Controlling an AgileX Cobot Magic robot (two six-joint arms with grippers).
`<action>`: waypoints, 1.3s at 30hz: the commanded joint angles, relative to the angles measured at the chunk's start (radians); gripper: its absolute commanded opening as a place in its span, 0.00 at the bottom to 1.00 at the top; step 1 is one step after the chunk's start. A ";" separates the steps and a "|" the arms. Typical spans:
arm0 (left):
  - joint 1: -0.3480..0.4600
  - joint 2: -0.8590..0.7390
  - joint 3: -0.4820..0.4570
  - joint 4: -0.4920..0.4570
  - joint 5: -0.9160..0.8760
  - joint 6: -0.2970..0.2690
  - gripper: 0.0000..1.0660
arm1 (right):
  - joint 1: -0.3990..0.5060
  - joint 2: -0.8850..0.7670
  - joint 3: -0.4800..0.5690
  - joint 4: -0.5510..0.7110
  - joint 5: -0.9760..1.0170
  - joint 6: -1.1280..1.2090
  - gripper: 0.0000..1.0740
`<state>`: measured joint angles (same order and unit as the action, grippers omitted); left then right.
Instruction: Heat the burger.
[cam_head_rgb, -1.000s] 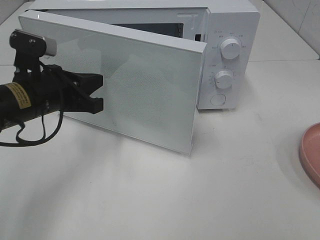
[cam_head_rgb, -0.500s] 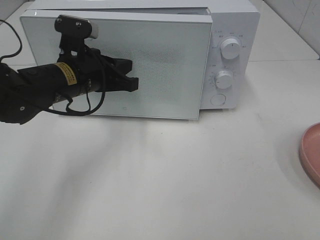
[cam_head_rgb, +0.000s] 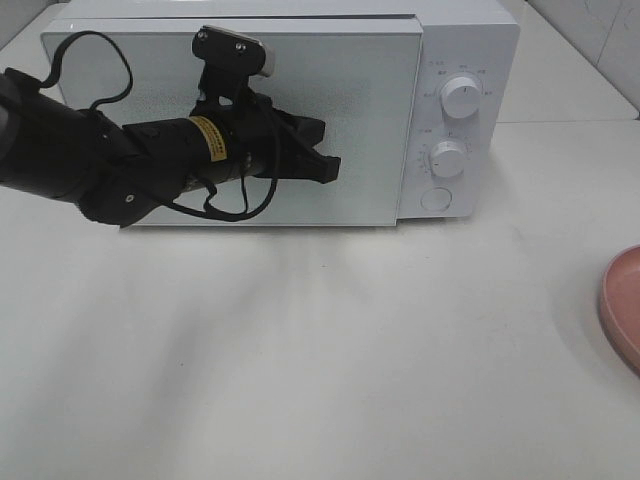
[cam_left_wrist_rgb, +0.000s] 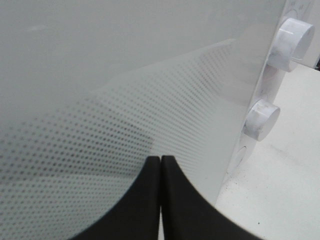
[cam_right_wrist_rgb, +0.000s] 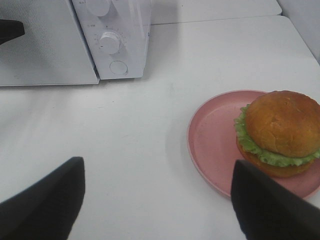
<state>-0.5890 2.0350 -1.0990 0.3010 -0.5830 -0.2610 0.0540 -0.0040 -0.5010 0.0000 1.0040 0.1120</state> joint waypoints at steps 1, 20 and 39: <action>0.014 0.021 -0.066 -0.105 0.016 0.020 0.00 | -0.006 -0.028 0.002 0.000 -0.004 0.008 0.70; -0.061 -0.017 -0.135 -0.163 0.186 0.054 0.00 | -0.006 -0.028 0.002 0.000 -0.004 0.005 0.70; -0.232 -0.245 -0.070 -0.186 0.611 0.014 0.94 | -0.006 -0.028 0.002 0.000 -0.004 0.006 0.70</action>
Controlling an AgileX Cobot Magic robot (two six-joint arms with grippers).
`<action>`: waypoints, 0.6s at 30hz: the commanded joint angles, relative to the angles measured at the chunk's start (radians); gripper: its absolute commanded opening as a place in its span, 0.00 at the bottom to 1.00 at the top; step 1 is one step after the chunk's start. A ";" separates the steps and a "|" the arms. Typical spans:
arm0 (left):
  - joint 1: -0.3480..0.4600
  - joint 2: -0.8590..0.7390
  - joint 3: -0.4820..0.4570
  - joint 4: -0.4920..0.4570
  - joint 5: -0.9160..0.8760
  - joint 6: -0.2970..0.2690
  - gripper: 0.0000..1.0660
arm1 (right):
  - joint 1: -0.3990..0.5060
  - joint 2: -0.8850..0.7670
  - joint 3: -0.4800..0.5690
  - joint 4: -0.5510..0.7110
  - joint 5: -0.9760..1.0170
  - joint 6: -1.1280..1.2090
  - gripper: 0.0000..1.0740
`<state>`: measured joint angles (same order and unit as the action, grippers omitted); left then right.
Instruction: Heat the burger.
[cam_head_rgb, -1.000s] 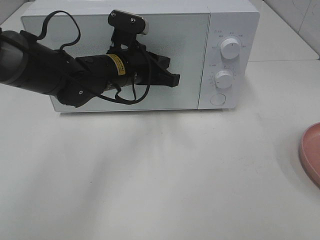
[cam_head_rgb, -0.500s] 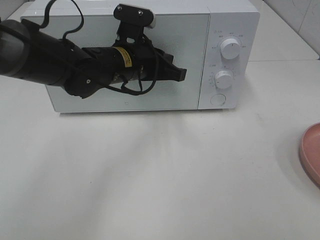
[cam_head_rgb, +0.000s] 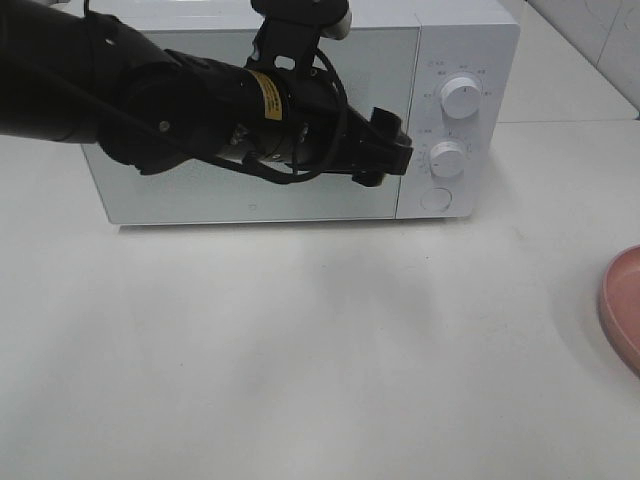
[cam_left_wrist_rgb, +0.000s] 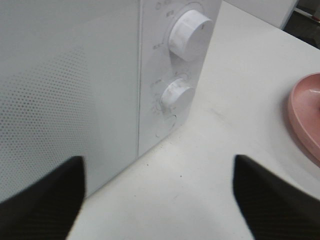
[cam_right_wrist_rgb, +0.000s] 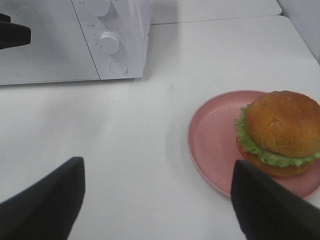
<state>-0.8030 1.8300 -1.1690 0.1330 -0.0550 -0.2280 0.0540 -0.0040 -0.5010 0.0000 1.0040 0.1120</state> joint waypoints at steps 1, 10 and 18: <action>-0.021 -0.056 0.000 -0.018 0.113 -0.021 0.94 | -0.006 -0.028 0.002 0.000 -0.004 0.007 0.70; -0.023 -0.176 0.000 -0.069 0.485 -0.027 0.94 | -0.006 -0.028 0.002 0.000 -0.004 0.005 0.70; -0.008 -0.273 0.000 -0.075 0.806 -0.031 0.93 | -0.006 -0.028 0.002 0.000 -0.004 0.005 0.70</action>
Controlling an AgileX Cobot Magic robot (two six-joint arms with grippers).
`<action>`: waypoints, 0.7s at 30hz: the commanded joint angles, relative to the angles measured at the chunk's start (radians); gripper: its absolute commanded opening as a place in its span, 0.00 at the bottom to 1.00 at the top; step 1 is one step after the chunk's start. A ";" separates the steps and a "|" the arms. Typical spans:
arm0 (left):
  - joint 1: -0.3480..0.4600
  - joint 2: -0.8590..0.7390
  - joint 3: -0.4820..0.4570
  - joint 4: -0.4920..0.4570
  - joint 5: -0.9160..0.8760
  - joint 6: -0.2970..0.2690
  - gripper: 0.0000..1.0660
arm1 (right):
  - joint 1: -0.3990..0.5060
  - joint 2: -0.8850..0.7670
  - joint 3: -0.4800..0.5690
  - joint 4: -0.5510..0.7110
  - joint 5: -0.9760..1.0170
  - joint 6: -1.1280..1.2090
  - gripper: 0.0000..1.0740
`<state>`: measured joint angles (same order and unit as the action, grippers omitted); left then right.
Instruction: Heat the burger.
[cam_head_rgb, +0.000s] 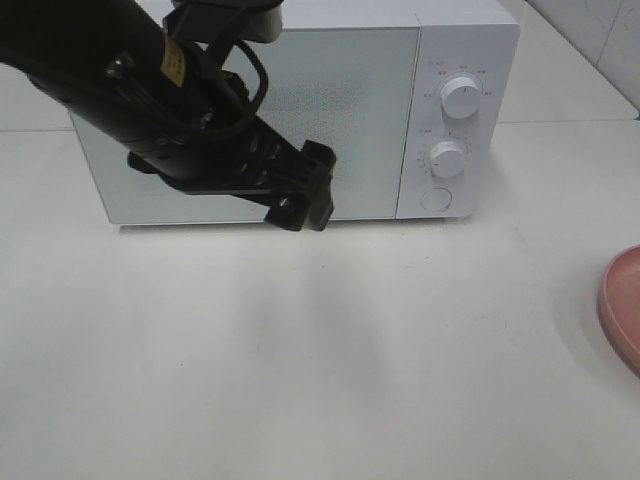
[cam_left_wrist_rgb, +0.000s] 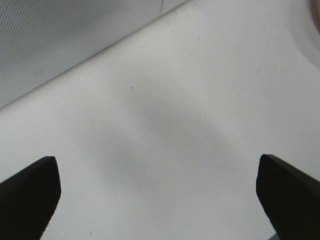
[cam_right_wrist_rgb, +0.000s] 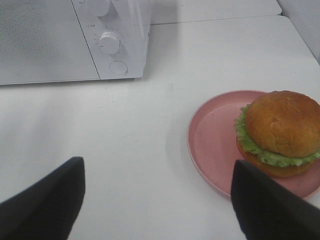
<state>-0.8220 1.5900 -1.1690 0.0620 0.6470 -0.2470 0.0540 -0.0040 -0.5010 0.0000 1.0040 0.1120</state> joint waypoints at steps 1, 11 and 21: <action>0.039 -0.048 0.000 -0.011 0.162 -0.021 0.92 | -0.006 -0.028 0.002 0.000 -0.004 0.005 0.70; 0.257 -0.128 0.000 -0.015 0.355 0.021 0.92 | -0.006 -0.028 0.002 0.000 -0.004 0.005 0.70; 0.617 -0.271 0.000 -0.022 0.553 0.102 0.92 | -0.006 -0.028 0.002 0.000 -0.004 0.006 0.70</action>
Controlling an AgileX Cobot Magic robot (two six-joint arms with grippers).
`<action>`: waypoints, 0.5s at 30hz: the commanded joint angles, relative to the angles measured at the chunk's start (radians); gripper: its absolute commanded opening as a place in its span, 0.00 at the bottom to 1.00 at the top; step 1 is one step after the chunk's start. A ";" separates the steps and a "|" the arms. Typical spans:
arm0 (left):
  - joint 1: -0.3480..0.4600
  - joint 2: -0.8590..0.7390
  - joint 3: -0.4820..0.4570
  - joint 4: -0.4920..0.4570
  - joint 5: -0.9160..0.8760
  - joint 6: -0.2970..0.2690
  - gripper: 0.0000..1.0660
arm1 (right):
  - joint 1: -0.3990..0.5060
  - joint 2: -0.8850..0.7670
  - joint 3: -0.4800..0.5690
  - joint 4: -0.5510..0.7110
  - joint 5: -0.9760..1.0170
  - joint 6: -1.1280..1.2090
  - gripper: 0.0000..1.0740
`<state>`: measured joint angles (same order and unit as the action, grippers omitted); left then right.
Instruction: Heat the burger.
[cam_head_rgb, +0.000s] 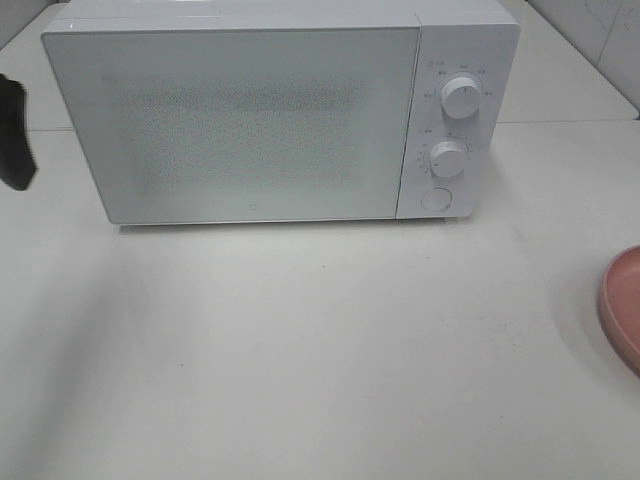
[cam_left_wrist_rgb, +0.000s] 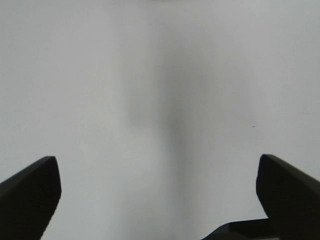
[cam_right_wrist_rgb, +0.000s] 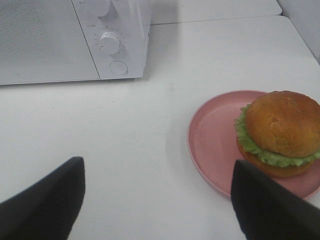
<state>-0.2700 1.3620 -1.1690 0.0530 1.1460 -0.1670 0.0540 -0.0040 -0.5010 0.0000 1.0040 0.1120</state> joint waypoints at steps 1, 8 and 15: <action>0.065 -0.043 0.000 -0.013 0.054 0.022 0.92 | -0.006 -0.028 0.002 0.000 -0.004 0.006 0.70; 0.181 -0.202 0.055 -0.004 0.074 0.033 0.92 | -0.006 -0.028 0.002 0.000 -0.004 0.006 0.70; 0.226 -0.427 0.277 0.012 0.041 0.046 0.92 | -0.006 -0.028 0.002 0.000 -0.004 0.005 0.70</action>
<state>-0.0490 1.0060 -0.9680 0.0640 1.2020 -0.1170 0.0540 -0.0040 -0.5010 0.0000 1.0040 0.1120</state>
